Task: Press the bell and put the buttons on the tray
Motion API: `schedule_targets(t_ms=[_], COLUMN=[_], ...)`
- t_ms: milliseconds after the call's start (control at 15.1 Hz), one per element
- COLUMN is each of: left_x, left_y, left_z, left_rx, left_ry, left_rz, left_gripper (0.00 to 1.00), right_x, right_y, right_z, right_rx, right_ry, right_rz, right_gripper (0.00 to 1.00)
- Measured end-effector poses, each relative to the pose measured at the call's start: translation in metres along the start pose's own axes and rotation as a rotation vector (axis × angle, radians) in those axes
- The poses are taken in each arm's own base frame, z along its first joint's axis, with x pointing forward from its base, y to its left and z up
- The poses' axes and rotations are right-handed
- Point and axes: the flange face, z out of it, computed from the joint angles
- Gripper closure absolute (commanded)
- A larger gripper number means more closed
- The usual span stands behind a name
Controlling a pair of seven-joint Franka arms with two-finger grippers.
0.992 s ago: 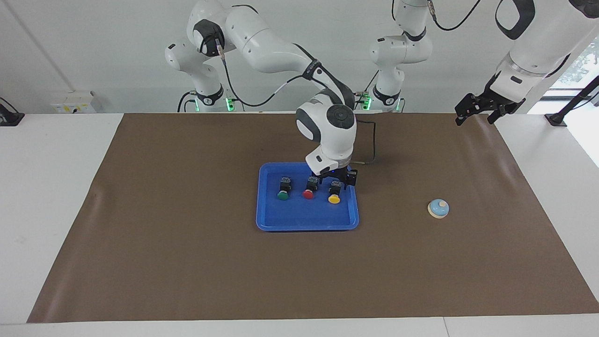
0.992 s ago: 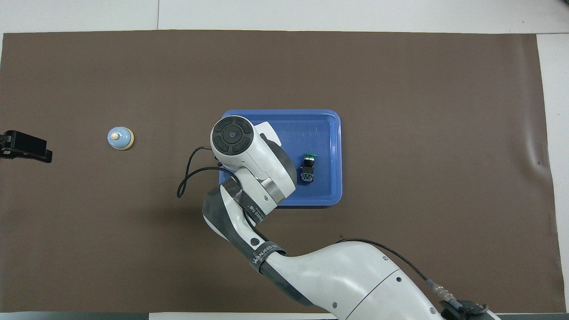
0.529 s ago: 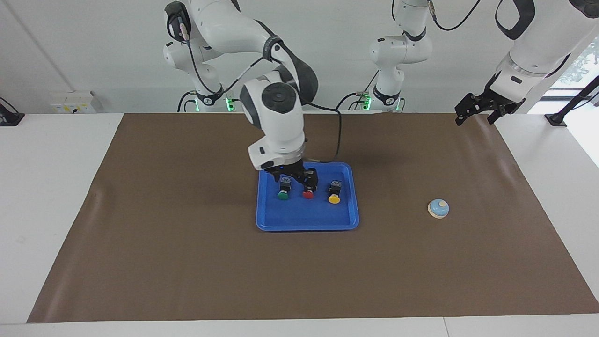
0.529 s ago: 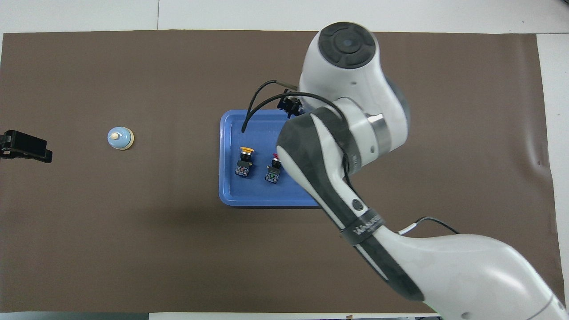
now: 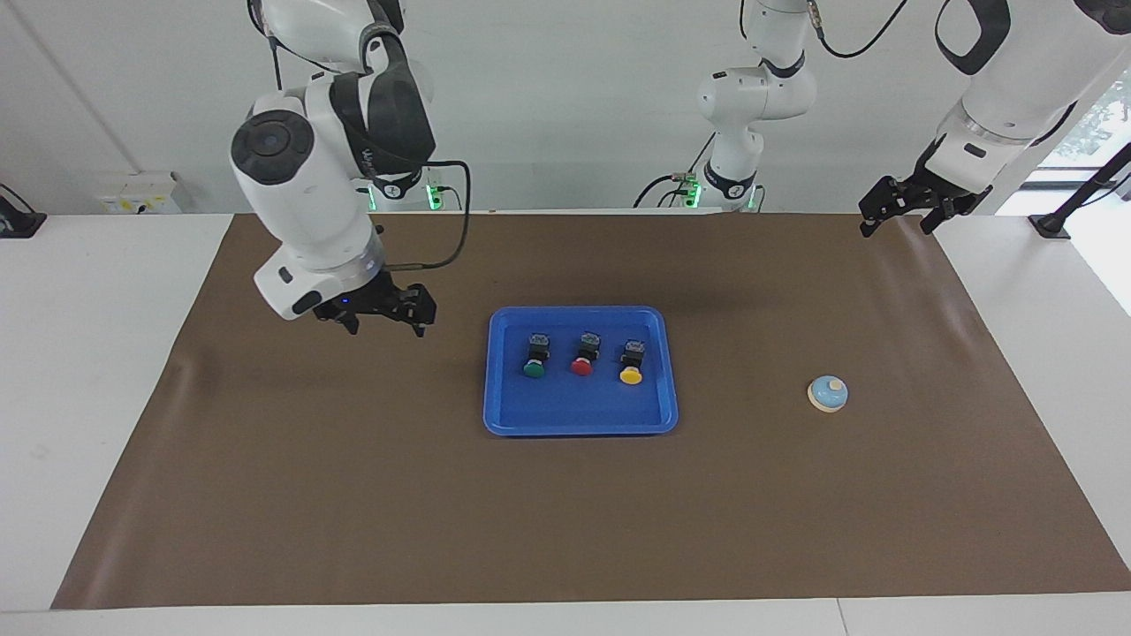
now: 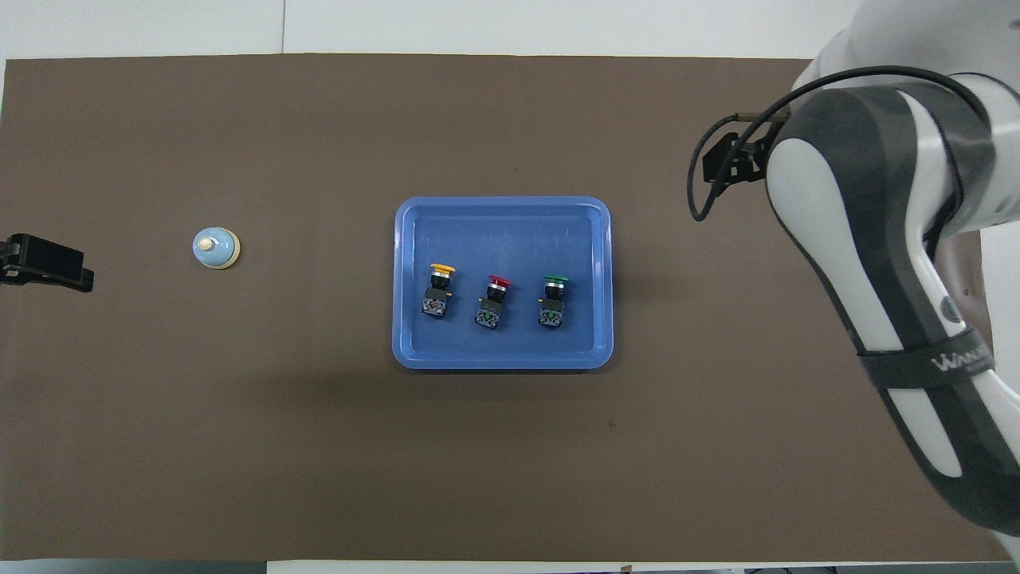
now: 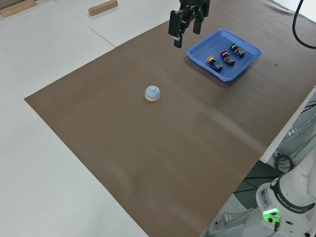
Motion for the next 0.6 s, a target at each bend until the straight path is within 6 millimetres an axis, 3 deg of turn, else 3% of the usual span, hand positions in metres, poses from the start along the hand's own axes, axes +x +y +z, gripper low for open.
schedule_targets(t_ms=[265,463,595], left_x=[0.000,0.000,0.000], left_y=[0.000,0.000,0.000], left_z=[0.000,0.000,0.000], left_rx=[0.000,0.000,0.000], left_ry=[0.000,0.000,0.000], left_rz=[0.000,0.000,0.000], left_gripper=[0.00,0.00,0.00], right_x=[-0.030,-0.070,-0.097], right_y=[0.049,0.069,0.082], right_z=[-0.043,-0.076,-0.086], right_rx=[-0.023,-0.024,-0.018], right_ry=[-0.009,0.004,-0.006], right_rz=[-0.069,-0.055,-0.038], right_gripper=[0.00,0.00,0.00])
